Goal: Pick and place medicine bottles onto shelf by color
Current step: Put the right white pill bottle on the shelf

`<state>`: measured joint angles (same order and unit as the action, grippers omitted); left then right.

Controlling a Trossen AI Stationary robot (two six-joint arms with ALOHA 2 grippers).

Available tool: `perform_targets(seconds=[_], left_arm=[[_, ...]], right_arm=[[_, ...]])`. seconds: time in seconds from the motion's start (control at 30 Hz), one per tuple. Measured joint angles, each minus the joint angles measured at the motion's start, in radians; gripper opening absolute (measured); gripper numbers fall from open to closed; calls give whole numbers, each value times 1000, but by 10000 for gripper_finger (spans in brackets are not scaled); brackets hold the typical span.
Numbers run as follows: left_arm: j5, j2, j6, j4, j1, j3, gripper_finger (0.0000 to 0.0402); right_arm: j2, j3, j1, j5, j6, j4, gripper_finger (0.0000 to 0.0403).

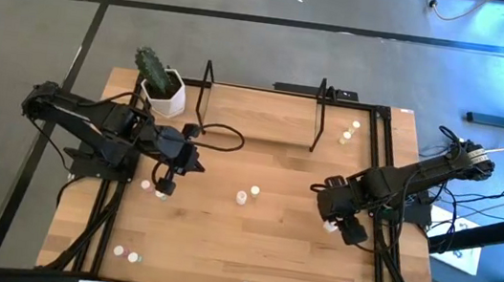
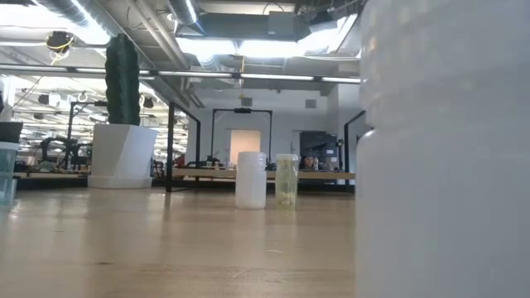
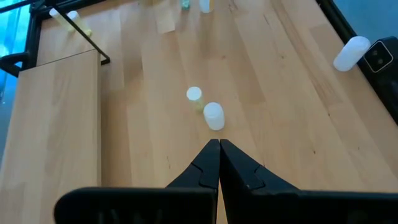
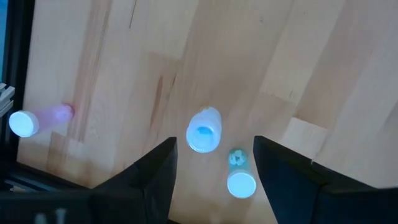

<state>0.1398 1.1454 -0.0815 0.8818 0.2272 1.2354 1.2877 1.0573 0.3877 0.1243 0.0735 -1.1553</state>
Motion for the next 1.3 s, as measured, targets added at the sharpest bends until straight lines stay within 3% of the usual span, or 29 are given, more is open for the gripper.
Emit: perform_targets(seconds=[0.47,0.83,1.07,1.3], left_arm=[[1,0,0,-1,0,0,0],[1,0,-1,-1,0,0,0],[1,0,0,-1,0,0,0],[2,0,-1,-1,0,0,0]], right_arm=[[0,0,0,41,1,70,213],[0,0,-1,1,9,74,216],[0,0,-1,-45,73,73,270],[0,0,-1,-15,82,85,317]])
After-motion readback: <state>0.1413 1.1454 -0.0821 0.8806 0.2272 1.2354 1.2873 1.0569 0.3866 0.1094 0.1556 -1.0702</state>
